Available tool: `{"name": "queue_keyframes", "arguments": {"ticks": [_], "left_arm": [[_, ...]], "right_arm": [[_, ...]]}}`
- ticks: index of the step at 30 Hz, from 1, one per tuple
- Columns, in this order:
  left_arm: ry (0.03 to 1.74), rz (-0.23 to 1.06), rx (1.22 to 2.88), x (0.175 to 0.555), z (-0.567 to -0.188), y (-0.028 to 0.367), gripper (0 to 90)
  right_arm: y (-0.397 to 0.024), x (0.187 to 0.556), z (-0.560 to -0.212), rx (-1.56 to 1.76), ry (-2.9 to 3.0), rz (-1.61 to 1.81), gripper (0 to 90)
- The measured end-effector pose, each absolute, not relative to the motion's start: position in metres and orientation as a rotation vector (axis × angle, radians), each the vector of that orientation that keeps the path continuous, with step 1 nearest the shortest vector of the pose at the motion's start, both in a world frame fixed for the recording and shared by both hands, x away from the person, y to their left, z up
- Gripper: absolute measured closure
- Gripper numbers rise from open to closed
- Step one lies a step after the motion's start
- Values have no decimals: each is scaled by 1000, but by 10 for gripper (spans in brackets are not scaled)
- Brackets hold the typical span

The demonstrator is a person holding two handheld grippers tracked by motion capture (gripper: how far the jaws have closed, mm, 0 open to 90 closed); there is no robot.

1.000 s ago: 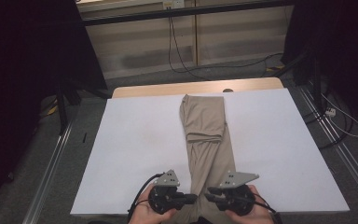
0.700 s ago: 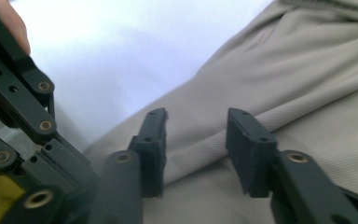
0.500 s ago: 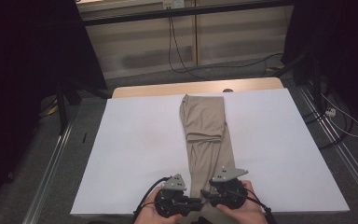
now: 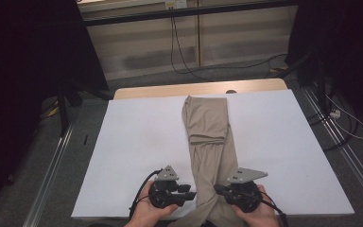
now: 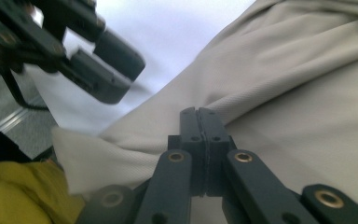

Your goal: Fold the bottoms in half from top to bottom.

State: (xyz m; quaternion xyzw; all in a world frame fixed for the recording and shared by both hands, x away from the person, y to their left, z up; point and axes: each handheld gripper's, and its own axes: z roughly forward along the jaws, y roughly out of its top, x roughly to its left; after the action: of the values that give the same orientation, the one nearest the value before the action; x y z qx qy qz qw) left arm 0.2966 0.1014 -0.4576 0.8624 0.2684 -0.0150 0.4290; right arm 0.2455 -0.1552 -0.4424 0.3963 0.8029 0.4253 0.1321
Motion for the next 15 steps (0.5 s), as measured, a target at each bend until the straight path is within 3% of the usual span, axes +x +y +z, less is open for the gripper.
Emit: {"name": "queue_keyframes", "arguments": {"ticks": [12,15], "left_arm": [[587,64,2244,308,-459,57,630],[566,65,2251,307,-461,51,581]], "right_arm": [[-210,232,-435,1247,2240,1202,900],[-220,230,-437,1251,2265,1157,900]]}}
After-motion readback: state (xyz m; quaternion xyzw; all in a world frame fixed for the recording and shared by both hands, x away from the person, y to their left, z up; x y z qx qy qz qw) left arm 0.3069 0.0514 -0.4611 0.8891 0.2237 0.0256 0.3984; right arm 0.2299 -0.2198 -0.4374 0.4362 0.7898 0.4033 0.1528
